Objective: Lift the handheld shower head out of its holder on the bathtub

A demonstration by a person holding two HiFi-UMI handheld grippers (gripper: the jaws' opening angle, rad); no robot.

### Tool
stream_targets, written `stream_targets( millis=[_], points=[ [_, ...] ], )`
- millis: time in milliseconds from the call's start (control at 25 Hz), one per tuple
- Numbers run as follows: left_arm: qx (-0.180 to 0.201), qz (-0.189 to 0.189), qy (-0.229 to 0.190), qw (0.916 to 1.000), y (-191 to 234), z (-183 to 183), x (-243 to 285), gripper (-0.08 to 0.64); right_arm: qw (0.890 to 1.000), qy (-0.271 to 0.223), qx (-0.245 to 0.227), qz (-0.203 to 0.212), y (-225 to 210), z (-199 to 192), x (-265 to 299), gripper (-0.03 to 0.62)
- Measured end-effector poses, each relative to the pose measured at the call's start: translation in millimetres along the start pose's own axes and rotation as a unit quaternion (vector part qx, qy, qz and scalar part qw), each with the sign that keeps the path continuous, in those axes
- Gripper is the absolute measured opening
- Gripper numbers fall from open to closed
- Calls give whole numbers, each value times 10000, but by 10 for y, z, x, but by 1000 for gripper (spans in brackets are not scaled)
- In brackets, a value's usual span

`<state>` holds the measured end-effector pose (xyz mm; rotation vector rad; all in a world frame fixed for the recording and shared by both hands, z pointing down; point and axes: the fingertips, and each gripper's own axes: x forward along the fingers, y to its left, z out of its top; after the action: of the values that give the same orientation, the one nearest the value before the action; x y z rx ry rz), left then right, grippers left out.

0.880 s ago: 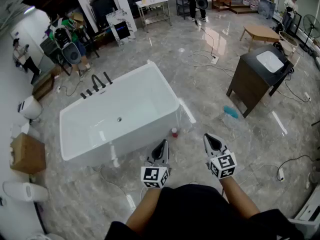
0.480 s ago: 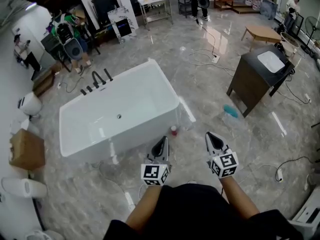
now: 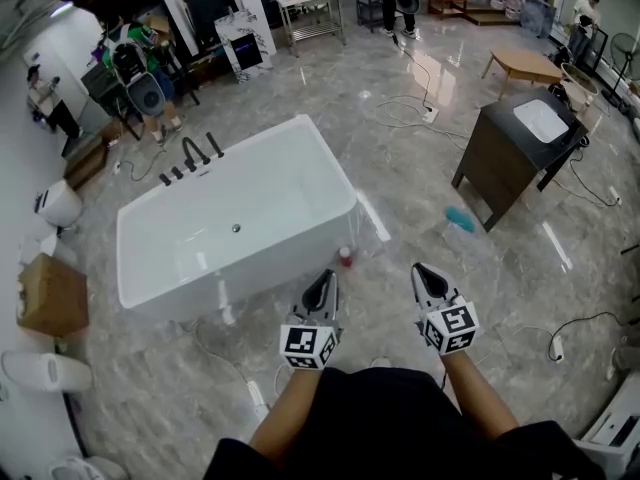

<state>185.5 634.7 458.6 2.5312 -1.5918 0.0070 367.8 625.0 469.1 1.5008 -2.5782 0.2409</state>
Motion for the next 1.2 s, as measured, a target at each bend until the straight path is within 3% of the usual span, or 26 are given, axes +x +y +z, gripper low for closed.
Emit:
stream_targets(
  millis=[120, 200, 280, 520, 960, 1200],
  points=[
    [58, 74, 135, 9999, 16, -107, 28, 9, 9995, 281, -65, 103, -41, -146, 4, 2],
    [-28, 35, 230, 9997, 25, -180, 56, 106, 9990, 437, -34, 84, -88, -241, 0, 125],
    [-135, -4, 353, 9993, 35, -240, 93, 189, 9985, 546, 22, 84, -135, -292, -10, 182],
    [-244, 70, 418, 9988, 63, -301, 99, 238, 9987, 504, 88, 69, -233, -275, -54, 190],
    [-227, 54, 670, 9975, -78, -477, 206, 239, 9978, 610, 218, 121, -417, -466, -37, 190],
    [-401, 81, 671, 9969, 14, -518, 582, 244, 9968, 717, 358, -48, -645, -550, 94, 190]
  ],
)
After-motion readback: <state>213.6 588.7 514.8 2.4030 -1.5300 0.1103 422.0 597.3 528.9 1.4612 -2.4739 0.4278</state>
